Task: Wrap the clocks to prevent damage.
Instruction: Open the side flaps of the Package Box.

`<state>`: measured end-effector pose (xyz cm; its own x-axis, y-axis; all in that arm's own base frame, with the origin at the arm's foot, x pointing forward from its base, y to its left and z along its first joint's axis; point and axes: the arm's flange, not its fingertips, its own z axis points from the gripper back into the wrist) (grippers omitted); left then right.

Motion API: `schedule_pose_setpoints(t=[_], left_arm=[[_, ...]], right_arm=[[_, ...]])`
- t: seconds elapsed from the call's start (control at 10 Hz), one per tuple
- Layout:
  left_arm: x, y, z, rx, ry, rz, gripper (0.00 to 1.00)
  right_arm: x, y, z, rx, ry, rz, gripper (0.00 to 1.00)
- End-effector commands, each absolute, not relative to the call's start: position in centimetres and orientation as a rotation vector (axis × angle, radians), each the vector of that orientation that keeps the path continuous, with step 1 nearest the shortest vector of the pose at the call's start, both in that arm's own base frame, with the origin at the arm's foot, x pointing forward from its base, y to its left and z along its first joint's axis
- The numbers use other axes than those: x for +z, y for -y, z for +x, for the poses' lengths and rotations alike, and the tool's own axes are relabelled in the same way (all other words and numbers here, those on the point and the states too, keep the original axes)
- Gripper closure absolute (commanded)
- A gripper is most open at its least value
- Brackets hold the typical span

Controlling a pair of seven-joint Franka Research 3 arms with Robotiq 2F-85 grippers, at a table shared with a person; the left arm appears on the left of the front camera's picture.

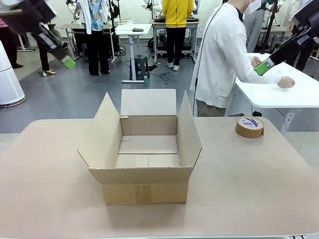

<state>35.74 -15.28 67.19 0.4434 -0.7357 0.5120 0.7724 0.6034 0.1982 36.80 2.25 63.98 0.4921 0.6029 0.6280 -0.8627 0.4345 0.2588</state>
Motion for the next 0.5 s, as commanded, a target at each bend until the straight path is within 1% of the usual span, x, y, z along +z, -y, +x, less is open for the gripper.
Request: schedule_pose_setpoints(t=[0.0,0.1,0.2,0.3,0.4], left_arm=[[67.8,13.1,35.2,-0.999,0.617,-0.109,1.0],[67.2,15.3,35.7,-0.936,0.6,-0.068,1.0],[66.9,16.6,36.2,-0.882,0.552,-0.067,1.0],[66.7,18.3,36.5,-0.841,0.496,-0.061,1.0],[66.5,20.2,37.2,-0.779,0.42,-0.049,1.0]], right_arm=[[63.7,-2.6,36.7,0.975,0.479,0.609,1.0],[64.0,-2.2,36.8,0.958,0.487,0.607,0.99],[63.8,-5.7,37.1,0.844,0.456,0.573,0.99],[63.4,-9.3,37.4,0.748,0.394,0.546,0.99],[62.6,-13.0,38.0,0.58,0.307,0.508,0.99]])
